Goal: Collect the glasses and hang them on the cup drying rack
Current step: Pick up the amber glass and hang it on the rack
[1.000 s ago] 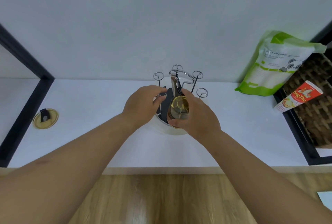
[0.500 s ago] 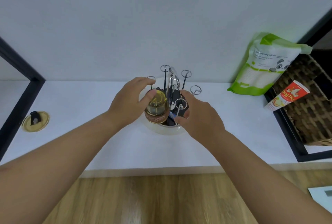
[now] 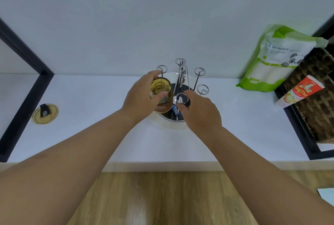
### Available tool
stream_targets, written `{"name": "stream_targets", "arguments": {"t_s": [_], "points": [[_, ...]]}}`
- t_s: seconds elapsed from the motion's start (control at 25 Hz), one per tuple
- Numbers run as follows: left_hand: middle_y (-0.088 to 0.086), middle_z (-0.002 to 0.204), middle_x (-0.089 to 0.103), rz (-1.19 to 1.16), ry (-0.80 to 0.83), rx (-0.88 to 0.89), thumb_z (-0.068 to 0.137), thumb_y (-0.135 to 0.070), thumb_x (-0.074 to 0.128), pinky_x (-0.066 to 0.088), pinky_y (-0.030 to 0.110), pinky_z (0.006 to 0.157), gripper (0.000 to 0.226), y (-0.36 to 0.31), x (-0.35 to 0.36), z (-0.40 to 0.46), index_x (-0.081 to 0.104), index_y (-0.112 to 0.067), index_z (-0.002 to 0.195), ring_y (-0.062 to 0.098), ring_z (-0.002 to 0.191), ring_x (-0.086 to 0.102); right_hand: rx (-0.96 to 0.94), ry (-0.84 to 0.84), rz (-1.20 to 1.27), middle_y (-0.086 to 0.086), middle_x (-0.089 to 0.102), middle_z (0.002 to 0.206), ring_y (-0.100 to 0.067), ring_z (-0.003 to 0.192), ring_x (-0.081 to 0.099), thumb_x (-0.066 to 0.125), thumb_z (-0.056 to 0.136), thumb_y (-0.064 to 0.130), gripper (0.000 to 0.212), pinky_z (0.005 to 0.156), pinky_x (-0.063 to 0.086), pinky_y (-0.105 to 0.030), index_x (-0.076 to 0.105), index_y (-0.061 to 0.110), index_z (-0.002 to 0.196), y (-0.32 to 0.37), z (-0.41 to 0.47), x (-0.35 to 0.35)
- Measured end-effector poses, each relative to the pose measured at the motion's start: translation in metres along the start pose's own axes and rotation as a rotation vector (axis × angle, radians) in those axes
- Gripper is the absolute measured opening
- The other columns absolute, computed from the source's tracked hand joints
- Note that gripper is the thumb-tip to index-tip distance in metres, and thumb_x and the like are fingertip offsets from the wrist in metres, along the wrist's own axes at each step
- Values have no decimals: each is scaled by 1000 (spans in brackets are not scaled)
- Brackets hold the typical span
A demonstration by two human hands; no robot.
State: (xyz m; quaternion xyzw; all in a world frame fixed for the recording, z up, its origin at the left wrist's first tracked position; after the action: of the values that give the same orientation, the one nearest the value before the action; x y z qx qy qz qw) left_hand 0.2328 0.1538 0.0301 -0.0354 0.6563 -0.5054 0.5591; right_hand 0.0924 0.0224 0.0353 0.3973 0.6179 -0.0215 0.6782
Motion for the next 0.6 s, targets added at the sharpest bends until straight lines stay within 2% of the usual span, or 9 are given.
{"name": "stream_targets", "arguments": {"t_s": [0.16, 0.28, 0.44, 0.6], "points": [[-7, 139, 59, -20, 12, 10, 92, -33, 74, 51, 32, 97, 64, -1, 2, 0, 43, -31, 149, 5, 116, 52, 17, -29, 2, 0, 73, 97, -28, 90, 65, 60, 103, 32, 19, 79, 59, -43, 62, 25, 120, -1, 0, 1], [-8, 140, 58, -30, 9, 7, 93, -33, 73, 53, 39, 101, 60, 0, 4, 0, 46, -29, 147, 10, 121, 54, 29, -20, -3, 0, 72, 94, -29, 90, 64, 62, 101, 31, 19, 78, 57, -41, 61, 24, 120, 0, 1, 1], [-5, 147, 54, -6, 44, 3, 95, -33, 72, 47, 44, 109, 57, -4, 2, -2, 49, -27, 147, 16, 133, 50, 33, 16, -36, -2, 74, 109, -31, 102, 67, 70, 97, 30, 39, 85, 57, -42, 56, 22, 133, 4, -1, -5], [-5, 160, 43, 42, 35, -22, 98, -36, 68, 34, 38, 119, 60, -20, -30, -7, 45, -28, 152, 16, 148, 37, 6, 62, -96, -3, 71, 121, -31, 112, 65, 75, 94, 35, 57, 84, 52, -38, 51, 22, 144, 24, 0, -29]]}}
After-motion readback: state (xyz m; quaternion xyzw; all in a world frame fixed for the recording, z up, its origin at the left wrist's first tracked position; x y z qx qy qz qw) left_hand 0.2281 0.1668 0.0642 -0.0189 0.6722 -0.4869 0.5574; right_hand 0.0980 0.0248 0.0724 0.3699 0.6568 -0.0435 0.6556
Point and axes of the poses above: each hand's wrist, its own z-axis towards the middle knuckle, its own x-axis out of the palm, y = z × x, the point moved 8 cm from there along z, towards the middle knuckle
